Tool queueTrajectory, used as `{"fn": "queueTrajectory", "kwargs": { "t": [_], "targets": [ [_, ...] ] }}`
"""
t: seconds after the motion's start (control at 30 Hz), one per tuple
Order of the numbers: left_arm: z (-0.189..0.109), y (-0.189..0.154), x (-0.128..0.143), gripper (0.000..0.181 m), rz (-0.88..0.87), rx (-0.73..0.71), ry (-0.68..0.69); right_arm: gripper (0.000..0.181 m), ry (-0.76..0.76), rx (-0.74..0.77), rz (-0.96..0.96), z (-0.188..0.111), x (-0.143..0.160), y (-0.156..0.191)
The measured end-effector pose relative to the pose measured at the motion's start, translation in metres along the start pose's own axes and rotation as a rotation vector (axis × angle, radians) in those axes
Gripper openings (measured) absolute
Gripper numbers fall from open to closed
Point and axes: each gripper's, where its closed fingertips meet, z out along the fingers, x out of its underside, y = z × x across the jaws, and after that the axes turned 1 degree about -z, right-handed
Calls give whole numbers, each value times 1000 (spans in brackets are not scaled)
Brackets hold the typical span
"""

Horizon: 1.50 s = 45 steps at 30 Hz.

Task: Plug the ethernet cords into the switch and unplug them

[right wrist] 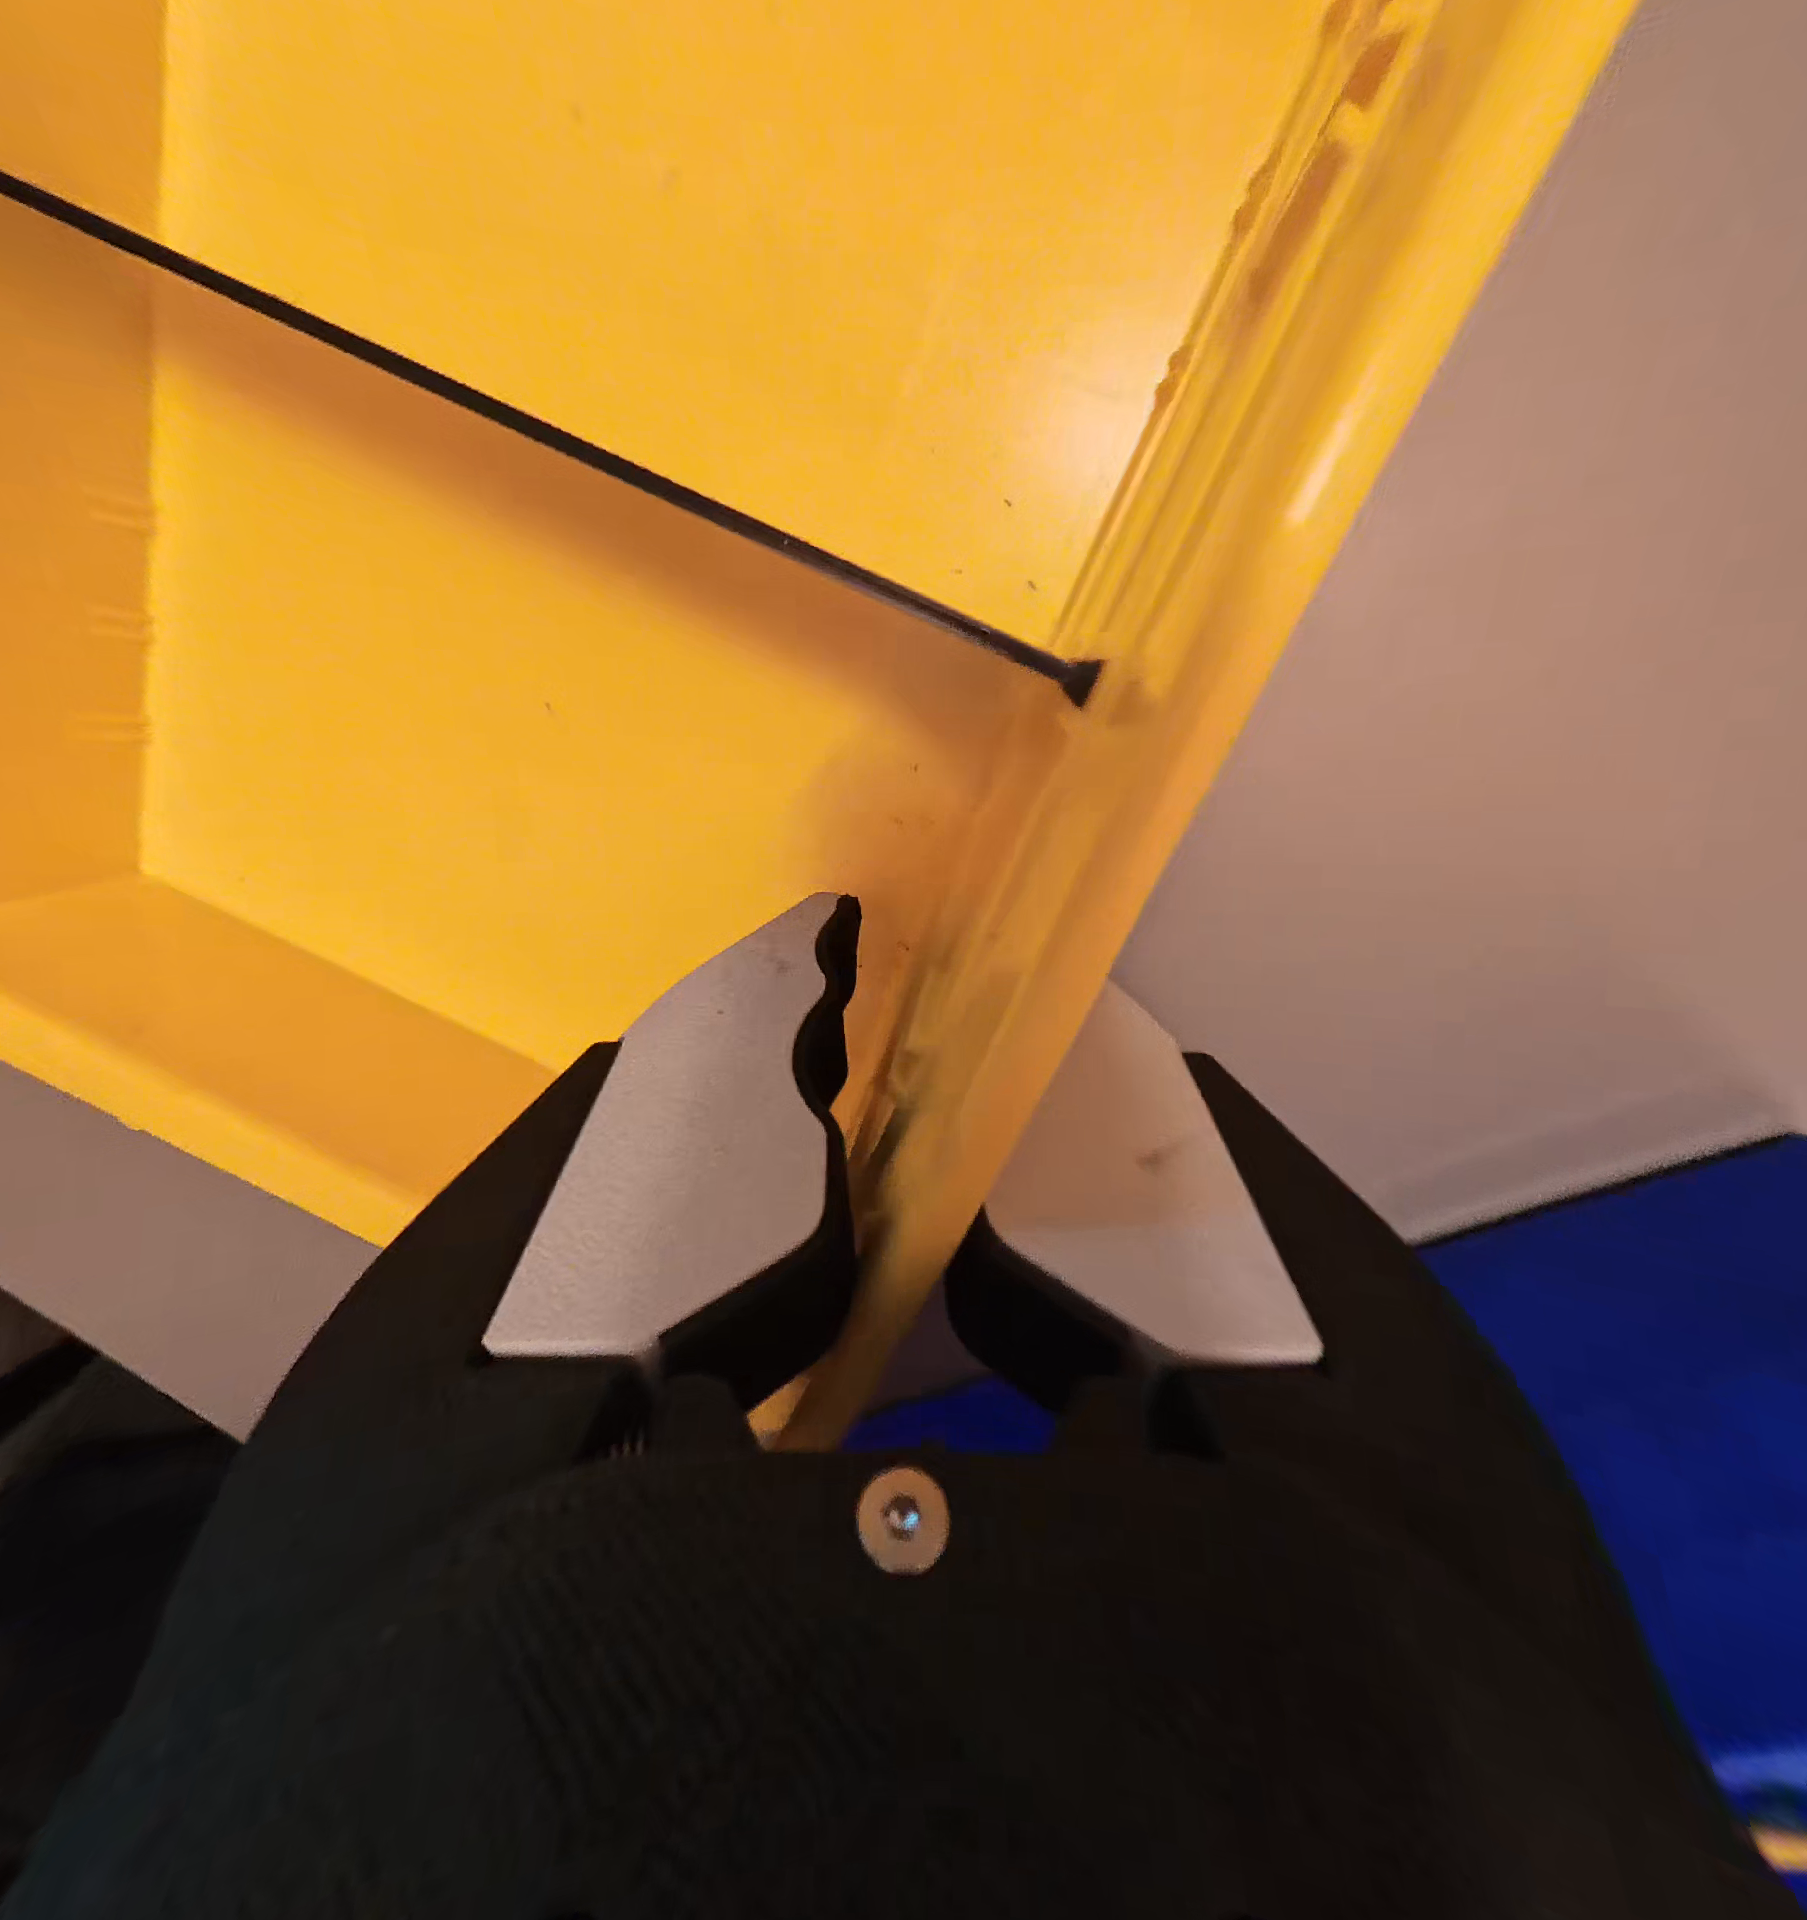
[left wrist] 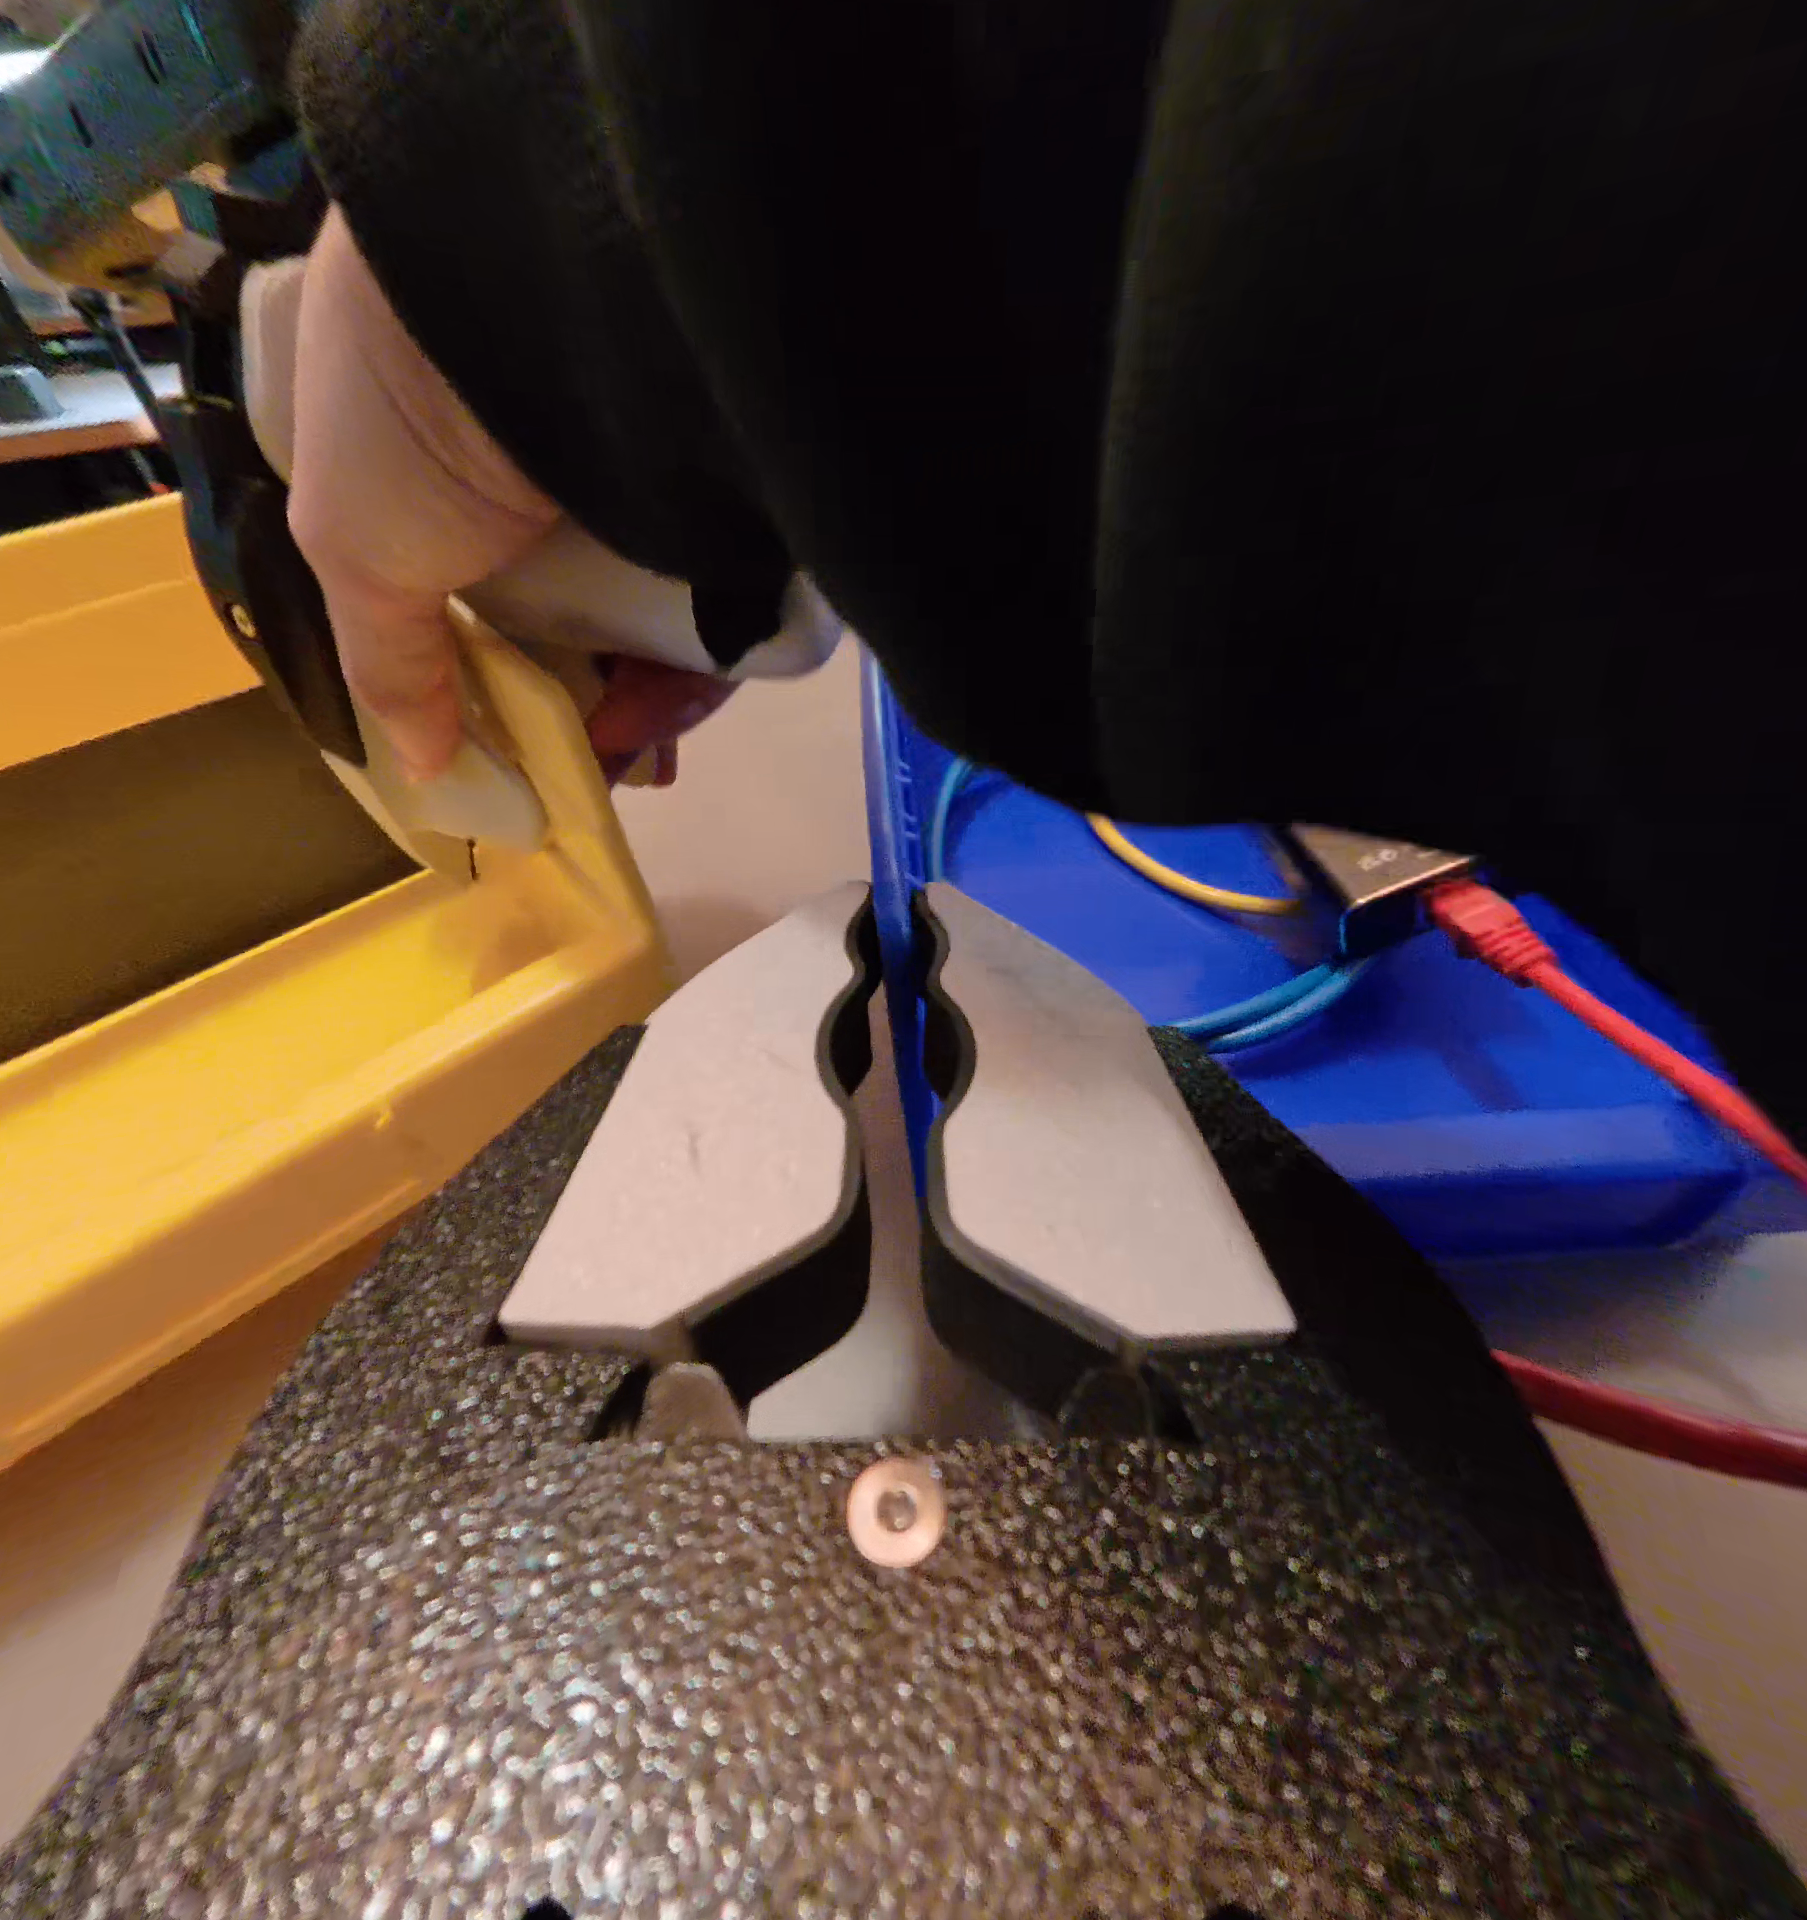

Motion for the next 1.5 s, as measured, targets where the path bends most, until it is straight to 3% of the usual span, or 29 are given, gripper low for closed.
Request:
{"fn": "queueTrajectory", "kwargs": {
  "t": [0.17, 0.33, 0.47, 0.57, 0.67, 0.83, 0.93, 1.03, 1.2, 1.5],
  "targets": [
    [-2, 15, 1, 5, 31, -33, 1, 17, -78, 23, -97, -60, -26, -7],
    [-4, 45, 4, 6, 13, -77, 13, 17, -326, -71, -139, -178, -38, -23],
    [-8, 82, 7, 6, -38, -113, 18, 15, -491, -13, -148, -268, 9, -73],
    [-16, 115, 9, 6, -82, -163, 18, 15, -520, 62, -82, -299, 70, -135],
    [-29, 151, 13, 5, -127, -232, 13, 15, -481, 146, 55, -296, 148, -209],
    [-54, 209, 20, 5, -172, -371, 8, 15, -350, 183, 297, -243, 284, -317],
    [-66, 238, 23, 4, -200, -426, 2, 15, -271, 178, 438, -209, 351, -358],
    [-72, 258, 25, 2, -250, -449, -11, 16, -202, 171, 540, -182, 399, -386],
    [-70, 271, 25, 2, -216, -477, 2, 15, -108, 147, 542, -156, 428, -408],
    [-59, 286, 25, 3, -161, -489, 27, 14, -40, 95, 373, -145, 404, -435]
  ]
}}
